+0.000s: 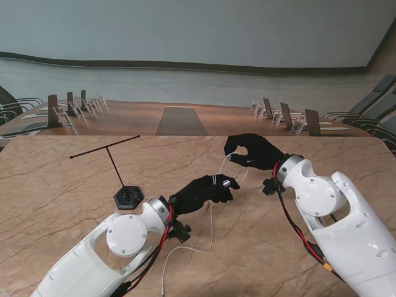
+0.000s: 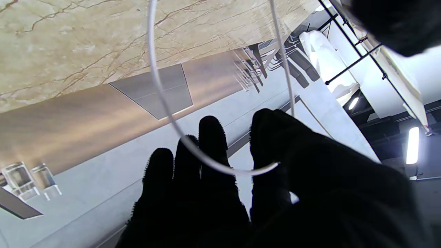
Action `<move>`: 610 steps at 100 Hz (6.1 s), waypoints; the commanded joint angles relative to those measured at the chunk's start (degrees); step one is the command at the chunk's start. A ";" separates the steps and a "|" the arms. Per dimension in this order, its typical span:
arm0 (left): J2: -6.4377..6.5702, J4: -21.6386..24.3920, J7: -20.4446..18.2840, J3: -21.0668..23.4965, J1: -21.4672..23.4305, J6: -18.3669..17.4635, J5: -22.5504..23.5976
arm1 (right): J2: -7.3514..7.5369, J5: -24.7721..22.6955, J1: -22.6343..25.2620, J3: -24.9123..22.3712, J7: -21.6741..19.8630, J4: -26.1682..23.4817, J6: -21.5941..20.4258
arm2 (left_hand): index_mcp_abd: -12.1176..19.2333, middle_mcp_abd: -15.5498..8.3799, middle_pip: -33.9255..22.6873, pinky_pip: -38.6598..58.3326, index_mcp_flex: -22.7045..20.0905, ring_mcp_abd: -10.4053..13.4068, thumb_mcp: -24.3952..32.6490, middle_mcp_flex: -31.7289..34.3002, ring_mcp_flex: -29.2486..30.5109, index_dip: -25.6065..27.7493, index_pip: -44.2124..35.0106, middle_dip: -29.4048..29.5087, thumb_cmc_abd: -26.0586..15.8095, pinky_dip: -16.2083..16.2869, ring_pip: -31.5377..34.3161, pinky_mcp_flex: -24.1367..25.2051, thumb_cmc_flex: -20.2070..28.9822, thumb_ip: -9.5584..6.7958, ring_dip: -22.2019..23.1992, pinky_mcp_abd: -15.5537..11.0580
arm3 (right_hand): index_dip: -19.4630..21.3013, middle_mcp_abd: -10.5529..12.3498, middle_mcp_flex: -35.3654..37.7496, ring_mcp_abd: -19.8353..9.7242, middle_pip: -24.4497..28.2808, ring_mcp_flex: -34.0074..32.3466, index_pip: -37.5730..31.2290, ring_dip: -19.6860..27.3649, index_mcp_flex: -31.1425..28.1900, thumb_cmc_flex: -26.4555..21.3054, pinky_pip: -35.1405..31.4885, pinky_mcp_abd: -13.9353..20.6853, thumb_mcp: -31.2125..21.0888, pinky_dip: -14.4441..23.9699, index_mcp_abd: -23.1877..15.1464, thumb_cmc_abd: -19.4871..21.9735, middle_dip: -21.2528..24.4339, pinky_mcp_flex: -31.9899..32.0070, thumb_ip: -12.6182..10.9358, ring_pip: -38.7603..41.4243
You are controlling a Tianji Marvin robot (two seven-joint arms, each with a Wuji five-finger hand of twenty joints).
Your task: Take the wired earphone off the rack, coil the cable and place them on the table
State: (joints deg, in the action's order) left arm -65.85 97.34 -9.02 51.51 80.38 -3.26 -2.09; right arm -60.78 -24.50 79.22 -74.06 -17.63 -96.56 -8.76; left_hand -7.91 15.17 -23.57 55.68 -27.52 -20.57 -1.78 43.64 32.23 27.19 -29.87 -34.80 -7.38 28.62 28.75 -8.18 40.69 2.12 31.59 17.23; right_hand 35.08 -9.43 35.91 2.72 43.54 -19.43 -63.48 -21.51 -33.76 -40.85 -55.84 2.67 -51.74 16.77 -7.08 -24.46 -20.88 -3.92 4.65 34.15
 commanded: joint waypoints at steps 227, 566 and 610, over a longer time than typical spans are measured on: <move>-2.90 -7.49 4.10 -0.16 -6.64 -3.47 -4.78 | 1.68 -1.49 8.76 4.87 -6.79 -8.63 7.49 | -2.67 -0.67 16.89 -16.95 0.70 4.44 -0.27 -5.94 -12.02 -7.71 11.70 10.01 -0.21 -2.18 -12.61 8.54 -12.81 0.85 -5.56 -5.96 | -0.95 -16.85 17.37 17.91 14.22 -19.95 -8.08 -8.74 -12.16 -1.61 -22.31 -22.84 -17.23 11.88 0.53 -7.79 -6.09 -18.40 -4.81 20.61; -1.42 2.61 -4.75 -2.81 -3.56 1.39 -16.17 | -2.60 -1.75 -8.27 18.48 6.62 18.08 19.78 | 0.30 0.90 2.31 -1.35 7.56 -2.47 -0.60 -18.12 -1.31 -3.00 8.99 -5.98 -3.96 -0.94 5.22 -5.07 -9.31 0.89 9.65 6.11 | 8.33 -15.73 15.75 16.23 15.08 -15.82 -8.75 -9.03 -20.23 -0.70 -21.56 -19.49 -25.51 11.85 1.50 -12.80 -1.14 -14.77 -10.02 20.67; -0.61 1.93 -6.37 -1.04 -1.85 2.28 -15.11 | -3.10 -3.41 -9.70 14.28 10.03 17.89 17.72 | -0.35 1.40 2.33 1.24 7.40 -3.87 -0.63 -15.16 -0.27 -3.08 9.46 -5.58 -4.34 0.51 5.96 -6.38 -9.85 0.82 9.82 8.30 | 8.24 -15.76 15.81 16.34 15.14 -15.86 -8.70 -9.08 -20.26 -0.62 -21.75 -19.67 -25.62 11.98 1.54 -12.91 -1.11 -14.81 -9.74 20.82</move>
State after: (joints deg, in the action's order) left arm -66.51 99.75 -15.30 50.36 77.87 -1.46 -17.32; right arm -63.98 -27.38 69.99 -59.03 -7.95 -77.25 9.86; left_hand -10.16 16.50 -20.26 54.79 -20.84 -23.63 -1.79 27.26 30.52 23.68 -20.08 -39.22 -9.37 27.80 33.43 -13.57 30.83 2.12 40.44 21.79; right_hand 37.95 -20.98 50.51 19.16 57.26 -34.78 -62.11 -29.84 -46.18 -36.63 -76.19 -18.71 -69.88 27.65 1.91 -38.76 -22.04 -18.35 -1.46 53.05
